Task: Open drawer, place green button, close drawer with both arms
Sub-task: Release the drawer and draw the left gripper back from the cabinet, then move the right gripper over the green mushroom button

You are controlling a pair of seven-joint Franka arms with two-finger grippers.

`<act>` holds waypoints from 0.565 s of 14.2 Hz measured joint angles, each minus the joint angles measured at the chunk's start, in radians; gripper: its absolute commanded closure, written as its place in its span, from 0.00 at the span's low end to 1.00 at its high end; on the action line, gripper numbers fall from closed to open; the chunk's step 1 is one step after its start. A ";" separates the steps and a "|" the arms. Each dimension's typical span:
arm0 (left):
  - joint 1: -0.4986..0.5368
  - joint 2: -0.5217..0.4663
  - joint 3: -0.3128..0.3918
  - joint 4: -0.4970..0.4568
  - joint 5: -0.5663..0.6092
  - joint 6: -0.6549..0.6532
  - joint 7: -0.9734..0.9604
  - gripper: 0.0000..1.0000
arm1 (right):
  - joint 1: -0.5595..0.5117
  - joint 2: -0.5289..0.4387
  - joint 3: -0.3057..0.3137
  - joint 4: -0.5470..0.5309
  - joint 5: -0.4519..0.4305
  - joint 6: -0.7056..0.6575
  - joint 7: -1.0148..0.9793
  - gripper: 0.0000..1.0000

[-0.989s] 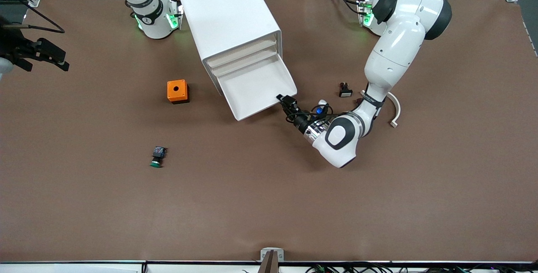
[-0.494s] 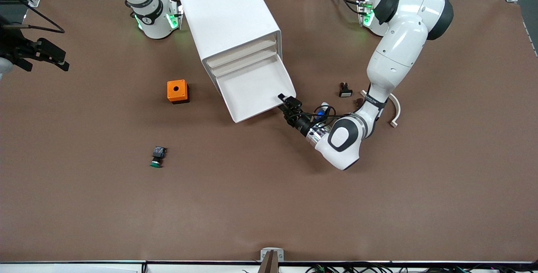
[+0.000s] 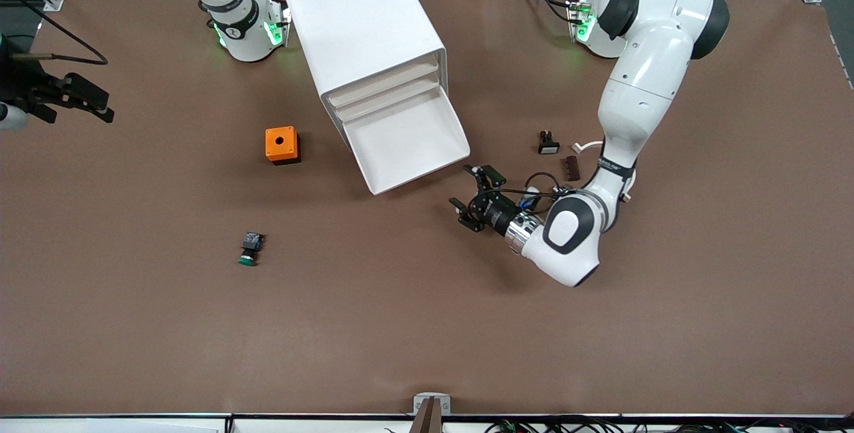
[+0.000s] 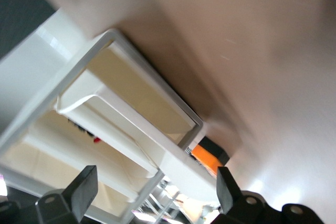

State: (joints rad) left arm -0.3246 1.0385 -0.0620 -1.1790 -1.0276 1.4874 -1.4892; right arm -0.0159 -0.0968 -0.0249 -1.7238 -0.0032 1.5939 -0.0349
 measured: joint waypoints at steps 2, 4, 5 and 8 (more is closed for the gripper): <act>0.000 -0.037 0.012 0.025 0.066 0.016 0.174 0.01 | 0.000 0.024 -0.001 0.005 0.000 0.009 0.000 0.00; 0.000 -0.083 0.017 0.031 0.153 0.065 0.319 0.01 | 0.000 0.055 -0.003 0.014 0.000 0.011 0.000 0.00; 0.000 -0.105 0.018 0.032 0.196 0.099 0.372 0.01 | -0.001 0.077 -0.004 0.023 0.000 0.014 0.000 0.00; 0.000 -0.163 0.020 0.033 0.328 0.189 0.477 0.01 | -0.002 0.159 -0.007 0.055 0.000 0.037 0.000 0.00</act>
State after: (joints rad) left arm -0.3250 0.8755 -0.0425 -1.1455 -0.6997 1.6759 -1.0125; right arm -0.0177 0.0620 -0.0321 -1.6687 -0.0032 1.6308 -0.0349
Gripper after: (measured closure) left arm 0.004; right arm 0.000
